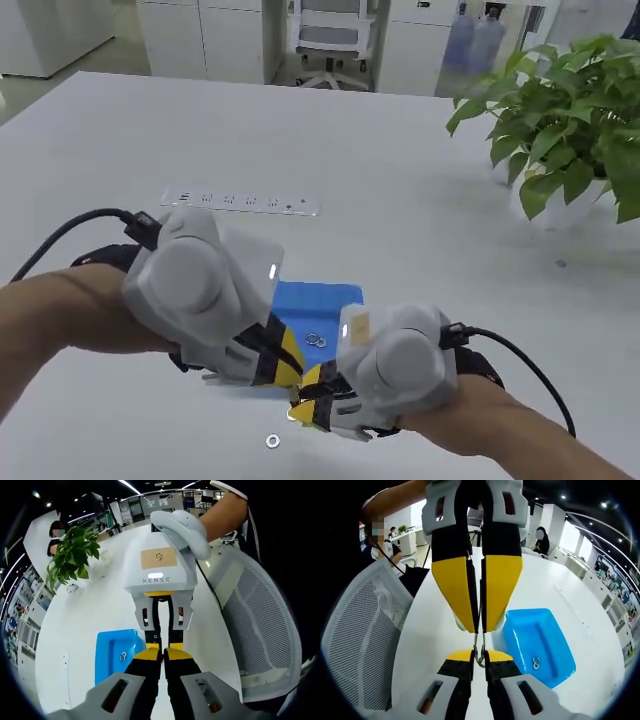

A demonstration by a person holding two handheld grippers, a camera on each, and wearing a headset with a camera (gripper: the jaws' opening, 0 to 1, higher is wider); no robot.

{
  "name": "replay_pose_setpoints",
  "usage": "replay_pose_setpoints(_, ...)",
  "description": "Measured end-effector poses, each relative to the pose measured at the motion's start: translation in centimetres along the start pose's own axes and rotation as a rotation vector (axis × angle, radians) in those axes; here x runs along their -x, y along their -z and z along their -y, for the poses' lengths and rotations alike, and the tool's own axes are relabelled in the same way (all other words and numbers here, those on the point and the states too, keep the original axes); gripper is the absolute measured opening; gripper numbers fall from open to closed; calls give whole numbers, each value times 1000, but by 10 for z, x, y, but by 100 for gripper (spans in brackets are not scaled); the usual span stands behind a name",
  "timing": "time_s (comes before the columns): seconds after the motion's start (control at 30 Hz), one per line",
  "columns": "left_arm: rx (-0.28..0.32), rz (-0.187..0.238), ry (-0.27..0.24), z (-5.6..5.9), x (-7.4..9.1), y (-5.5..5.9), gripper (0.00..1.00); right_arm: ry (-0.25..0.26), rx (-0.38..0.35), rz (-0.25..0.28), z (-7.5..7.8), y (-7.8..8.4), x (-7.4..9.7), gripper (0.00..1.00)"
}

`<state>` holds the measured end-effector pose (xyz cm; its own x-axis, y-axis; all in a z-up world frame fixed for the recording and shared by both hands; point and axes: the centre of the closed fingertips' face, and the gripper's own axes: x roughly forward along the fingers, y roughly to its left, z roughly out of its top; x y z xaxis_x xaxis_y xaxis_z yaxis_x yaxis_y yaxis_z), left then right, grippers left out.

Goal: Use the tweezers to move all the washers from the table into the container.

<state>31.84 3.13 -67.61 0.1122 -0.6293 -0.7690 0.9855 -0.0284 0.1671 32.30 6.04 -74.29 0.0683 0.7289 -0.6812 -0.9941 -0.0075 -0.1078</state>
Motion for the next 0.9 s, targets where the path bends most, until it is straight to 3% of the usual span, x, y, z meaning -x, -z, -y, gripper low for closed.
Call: replay_pose_setpoints(0.9, -14, 7, -34, -42, 12, 1, 6, 31, 7, 10, 45, -12, 2, 10)
